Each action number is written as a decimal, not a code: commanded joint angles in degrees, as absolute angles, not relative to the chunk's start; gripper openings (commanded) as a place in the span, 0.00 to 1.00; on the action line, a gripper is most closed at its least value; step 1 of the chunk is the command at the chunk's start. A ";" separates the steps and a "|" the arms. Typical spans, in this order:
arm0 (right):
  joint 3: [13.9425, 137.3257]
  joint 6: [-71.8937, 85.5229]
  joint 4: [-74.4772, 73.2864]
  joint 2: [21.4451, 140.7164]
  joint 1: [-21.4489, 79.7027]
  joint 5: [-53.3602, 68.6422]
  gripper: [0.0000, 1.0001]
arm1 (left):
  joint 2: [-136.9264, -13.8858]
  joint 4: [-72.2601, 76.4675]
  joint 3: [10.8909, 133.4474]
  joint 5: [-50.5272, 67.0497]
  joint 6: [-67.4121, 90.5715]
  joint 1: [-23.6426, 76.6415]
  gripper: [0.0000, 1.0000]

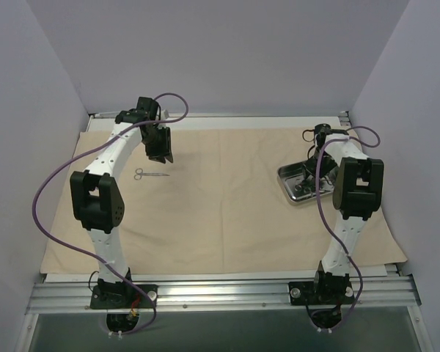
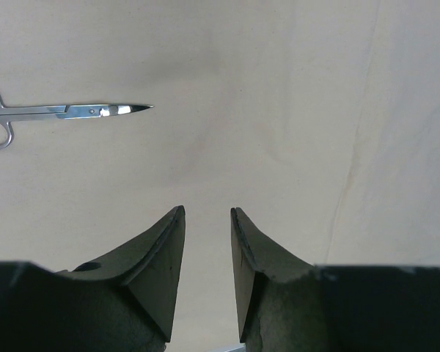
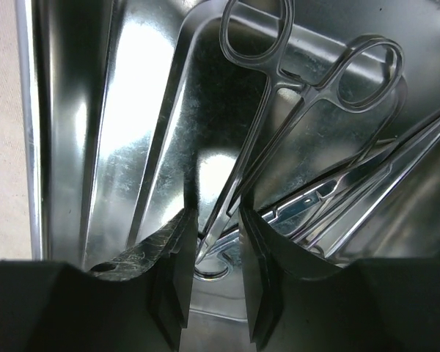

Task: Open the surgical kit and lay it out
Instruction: Pick up the medical item from the container.

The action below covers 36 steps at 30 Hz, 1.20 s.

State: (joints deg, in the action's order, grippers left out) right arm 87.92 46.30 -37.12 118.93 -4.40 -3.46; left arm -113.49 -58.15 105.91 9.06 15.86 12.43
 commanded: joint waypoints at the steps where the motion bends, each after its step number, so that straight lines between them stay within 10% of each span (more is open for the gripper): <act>1: 86.75 47.20 -38.67 120.58 -4.04 -3.69 0.29 | -112.85 -58.62 108.02 9.58 15.29 11.95 0.40; 13: 87.71 43.16 -38.76 127.97 -4.22 -6.15 0.00 | -111.80 -58.97 108.81 8.96 15.12 11.69 0.42; 36: 82.88 32.46 -37.55 97.82 -0.45 -3.18 0.00 | -108.90 -59.25 109.34 15.28 17.40 11.69 0.42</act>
